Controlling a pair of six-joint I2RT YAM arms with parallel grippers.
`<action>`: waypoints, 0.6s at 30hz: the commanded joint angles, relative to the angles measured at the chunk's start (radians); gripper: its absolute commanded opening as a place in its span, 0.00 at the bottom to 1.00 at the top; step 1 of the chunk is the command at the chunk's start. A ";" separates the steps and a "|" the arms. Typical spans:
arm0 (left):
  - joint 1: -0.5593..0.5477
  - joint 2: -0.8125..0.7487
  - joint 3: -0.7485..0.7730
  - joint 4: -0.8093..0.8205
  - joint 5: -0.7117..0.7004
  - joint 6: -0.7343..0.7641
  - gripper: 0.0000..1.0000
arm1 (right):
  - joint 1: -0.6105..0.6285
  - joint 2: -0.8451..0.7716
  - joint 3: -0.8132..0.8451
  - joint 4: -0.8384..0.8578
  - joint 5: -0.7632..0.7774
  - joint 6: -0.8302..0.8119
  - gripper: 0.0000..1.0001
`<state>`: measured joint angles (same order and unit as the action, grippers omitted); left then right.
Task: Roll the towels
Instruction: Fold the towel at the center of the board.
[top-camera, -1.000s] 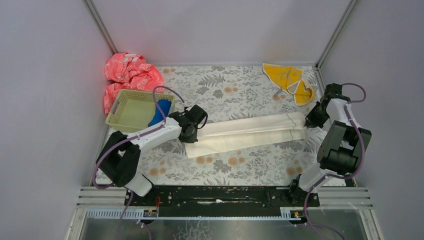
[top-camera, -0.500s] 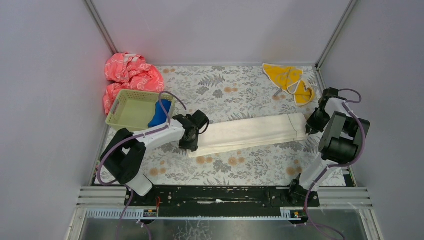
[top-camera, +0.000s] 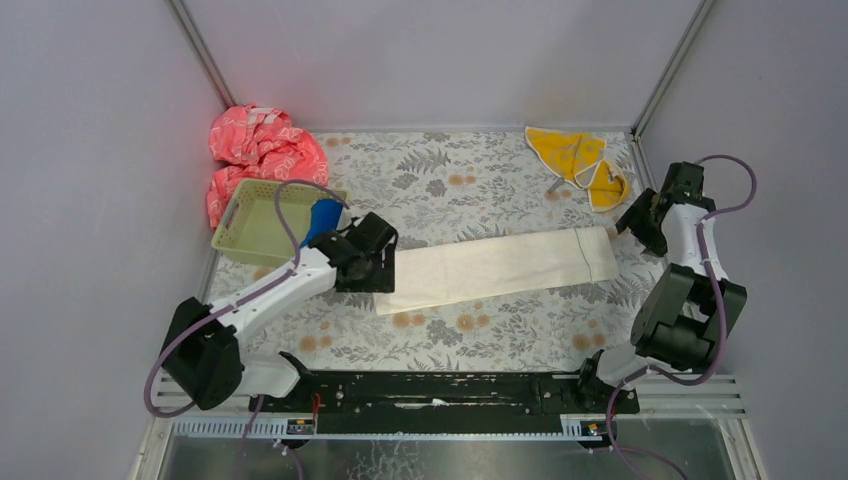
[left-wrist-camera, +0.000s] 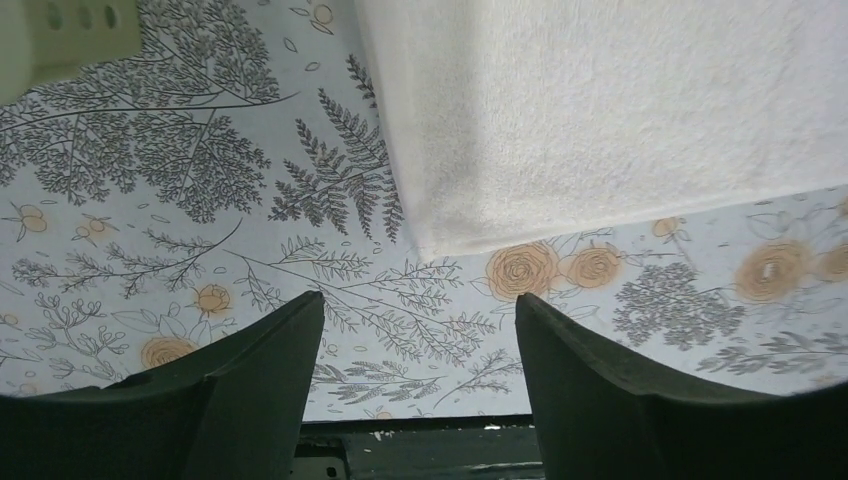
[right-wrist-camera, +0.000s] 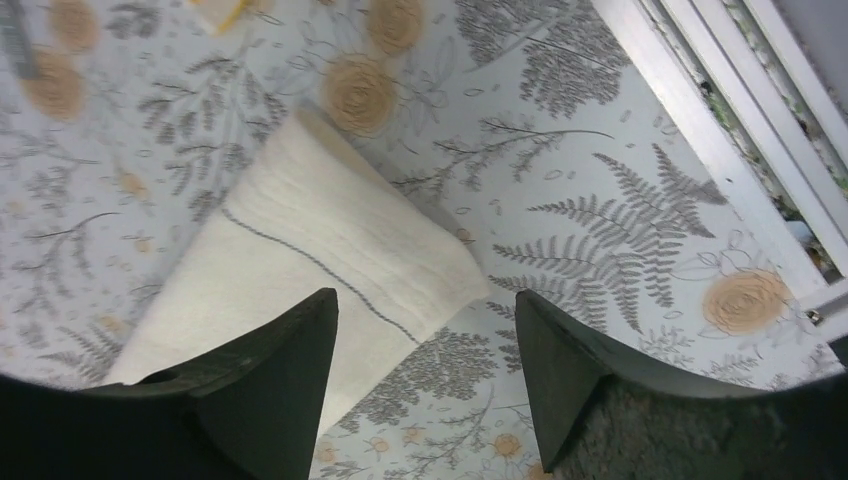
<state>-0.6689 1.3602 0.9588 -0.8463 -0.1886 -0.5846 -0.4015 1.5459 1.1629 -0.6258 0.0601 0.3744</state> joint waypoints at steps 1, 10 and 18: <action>0.067 -0.060 0.021 0.019 0.052 -0.021 0.70 | -0.001 -0.042 -0.015 0.093 -0.159 0.021 0.71; 0.093 0.137 0.015 0.267 0.175 -0.062 0.63 | 0.007 0.023 -0.146 0.278 -0.402 0.050 0.68; 0.231 0.337 -0.003 0.325 0.138 -0.055 0.53 | 0.007 0.109 -0.185 0.312 -0.346 0.040 0.68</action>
<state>-0.5129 1.6417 0.9623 -0.5888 -0.0399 -0.6353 -0.3992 1.6165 0.9817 -0.3637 -0.2878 0.4187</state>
